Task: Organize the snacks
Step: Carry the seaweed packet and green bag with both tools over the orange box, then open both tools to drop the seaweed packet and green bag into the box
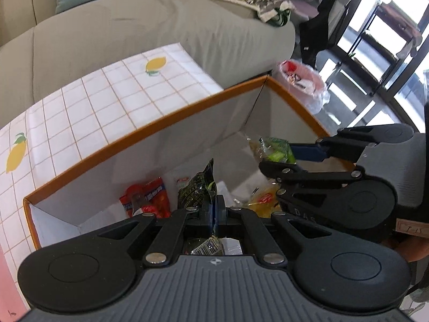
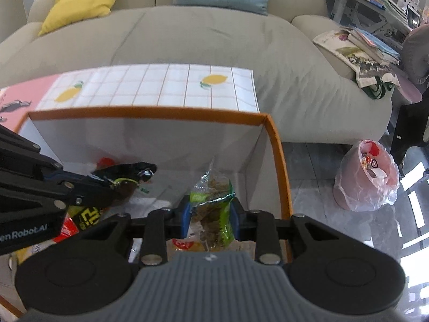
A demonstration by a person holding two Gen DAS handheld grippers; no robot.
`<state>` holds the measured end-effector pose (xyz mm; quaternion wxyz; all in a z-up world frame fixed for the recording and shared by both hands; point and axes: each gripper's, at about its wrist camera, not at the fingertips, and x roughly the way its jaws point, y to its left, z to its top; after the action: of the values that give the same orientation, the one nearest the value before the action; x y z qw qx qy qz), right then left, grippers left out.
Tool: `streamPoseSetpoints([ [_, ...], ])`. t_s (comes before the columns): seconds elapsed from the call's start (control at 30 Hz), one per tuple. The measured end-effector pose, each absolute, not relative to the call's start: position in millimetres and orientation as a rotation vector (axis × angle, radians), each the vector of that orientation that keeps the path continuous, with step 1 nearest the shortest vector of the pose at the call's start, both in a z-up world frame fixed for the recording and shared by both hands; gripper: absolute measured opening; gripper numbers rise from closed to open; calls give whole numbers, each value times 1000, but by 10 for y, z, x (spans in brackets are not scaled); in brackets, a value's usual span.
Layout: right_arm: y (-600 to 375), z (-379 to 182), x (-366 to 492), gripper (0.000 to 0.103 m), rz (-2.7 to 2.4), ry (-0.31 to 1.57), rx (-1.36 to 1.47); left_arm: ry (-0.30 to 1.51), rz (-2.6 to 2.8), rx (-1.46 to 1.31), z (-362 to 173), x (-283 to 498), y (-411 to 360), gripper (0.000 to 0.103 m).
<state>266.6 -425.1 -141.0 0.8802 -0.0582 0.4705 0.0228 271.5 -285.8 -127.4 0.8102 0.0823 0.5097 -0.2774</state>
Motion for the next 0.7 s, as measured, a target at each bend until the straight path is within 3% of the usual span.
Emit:
streamPoseSetpoints([
  [0.33, -4081, -1447, 2678, 38, 46, 1030, -228, 1112, -587, 209, -1196, 2651, -2832, 3],
  [0.4, -4066, -1414, 2667, 51, 40, 1043, -237, 1104, -597, 212, -1145, 2629, -2823, 3],
  [0.47, -4057, -1355, 2652, 57, 36, 1048, -234, 1090, -598, 211, -1081, 2605, -2795, 6],
  [0.63, -4019, -1176, 2611, 71, -1, 1072, -253, 1062, -590, 218, -865, 2527, -2701, 34],
  [0.7, -4015, -1076, 2590, 78, -14, 1084, -239, 1040, -598, 209, -731, 2481, -2640, 60],
])
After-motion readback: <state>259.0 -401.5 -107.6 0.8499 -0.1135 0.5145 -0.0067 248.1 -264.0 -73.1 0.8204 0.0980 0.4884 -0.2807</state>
